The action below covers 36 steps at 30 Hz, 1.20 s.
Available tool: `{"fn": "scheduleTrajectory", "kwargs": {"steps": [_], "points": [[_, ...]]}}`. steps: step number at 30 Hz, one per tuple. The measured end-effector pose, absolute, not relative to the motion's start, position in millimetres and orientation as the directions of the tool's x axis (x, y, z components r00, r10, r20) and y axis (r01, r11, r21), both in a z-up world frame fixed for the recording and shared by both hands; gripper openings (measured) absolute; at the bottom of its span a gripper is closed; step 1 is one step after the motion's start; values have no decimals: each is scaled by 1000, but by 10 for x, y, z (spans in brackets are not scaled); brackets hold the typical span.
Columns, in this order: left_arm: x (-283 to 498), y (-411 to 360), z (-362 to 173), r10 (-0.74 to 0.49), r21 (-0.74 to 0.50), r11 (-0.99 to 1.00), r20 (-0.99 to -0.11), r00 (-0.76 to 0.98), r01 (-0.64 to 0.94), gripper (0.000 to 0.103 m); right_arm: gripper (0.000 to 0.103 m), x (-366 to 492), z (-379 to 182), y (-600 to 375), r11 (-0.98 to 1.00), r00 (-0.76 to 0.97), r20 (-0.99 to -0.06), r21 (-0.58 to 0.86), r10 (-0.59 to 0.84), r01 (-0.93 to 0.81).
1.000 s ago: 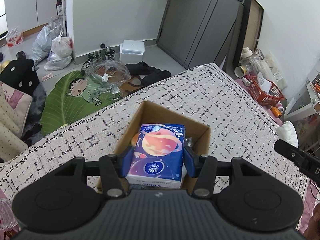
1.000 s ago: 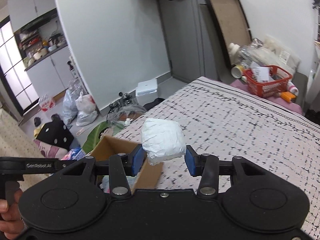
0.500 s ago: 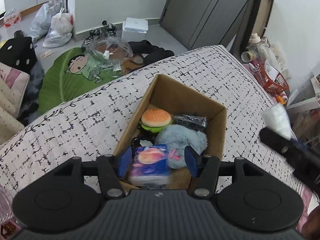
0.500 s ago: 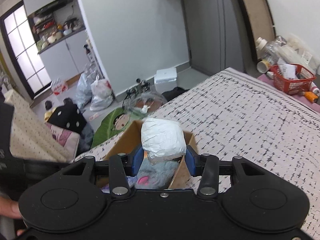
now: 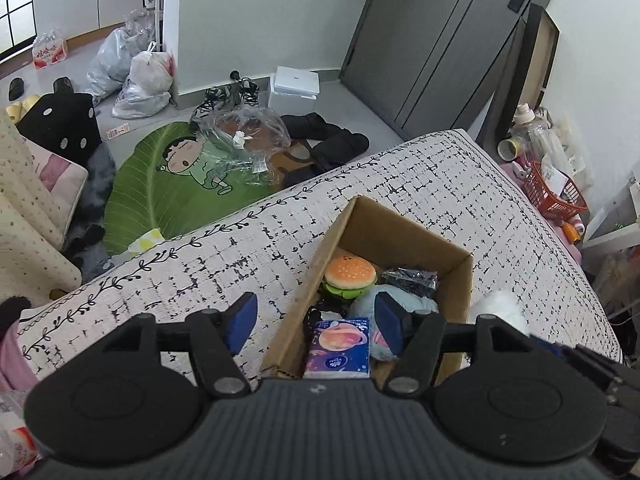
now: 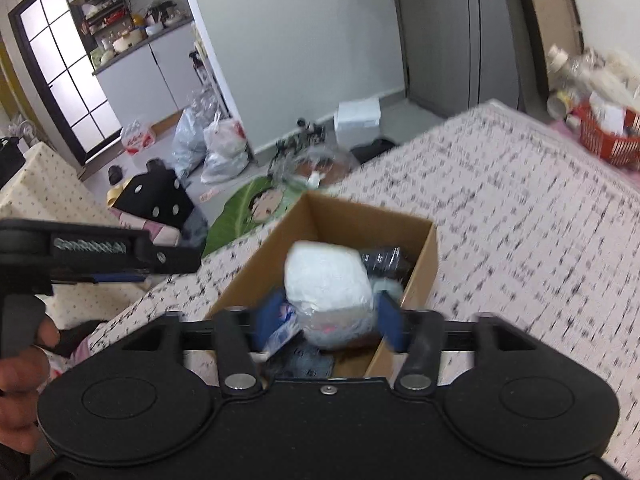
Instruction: Organize soft objects
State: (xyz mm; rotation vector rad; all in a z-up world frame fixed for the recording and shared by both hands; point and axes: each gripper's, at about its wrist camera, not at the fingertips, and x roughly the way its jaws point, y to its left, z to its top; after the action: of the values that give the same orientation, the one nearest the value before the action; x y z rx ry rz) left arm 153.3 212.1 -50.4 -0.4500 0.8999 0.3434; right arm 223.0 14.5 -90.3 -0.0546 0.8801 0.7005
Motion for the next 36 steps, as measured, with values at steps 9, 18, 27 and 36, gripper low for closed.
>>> {"fn": "scheduleTrajectory", "kwargs": {"steps": [9, 18, 27, 36], "points": [[1358, 1955, -354, 108, -217, 872, -789, 605, -439, 81, 96, 2183, -772, -108, 822, 468, -708, 290, 529, -490], [1251, 1826, -188, 123, -180, 898, -775, 620, -402, 93, 103, 2187, -599, -493, 865, 539, -689, 284, 485, -414], [1094, 1572, -105, 129, -140, 919, -778, 615, -370, 98, 103, 2027, -398, -814, 870, 563, -673, 278, 479, -407], [879, 1292, 37, 127, -131, 930, -763, 633, -345, 99, 103, 1822, -207, -1124, 871, 582, -662, 249, 472, -423]]}}
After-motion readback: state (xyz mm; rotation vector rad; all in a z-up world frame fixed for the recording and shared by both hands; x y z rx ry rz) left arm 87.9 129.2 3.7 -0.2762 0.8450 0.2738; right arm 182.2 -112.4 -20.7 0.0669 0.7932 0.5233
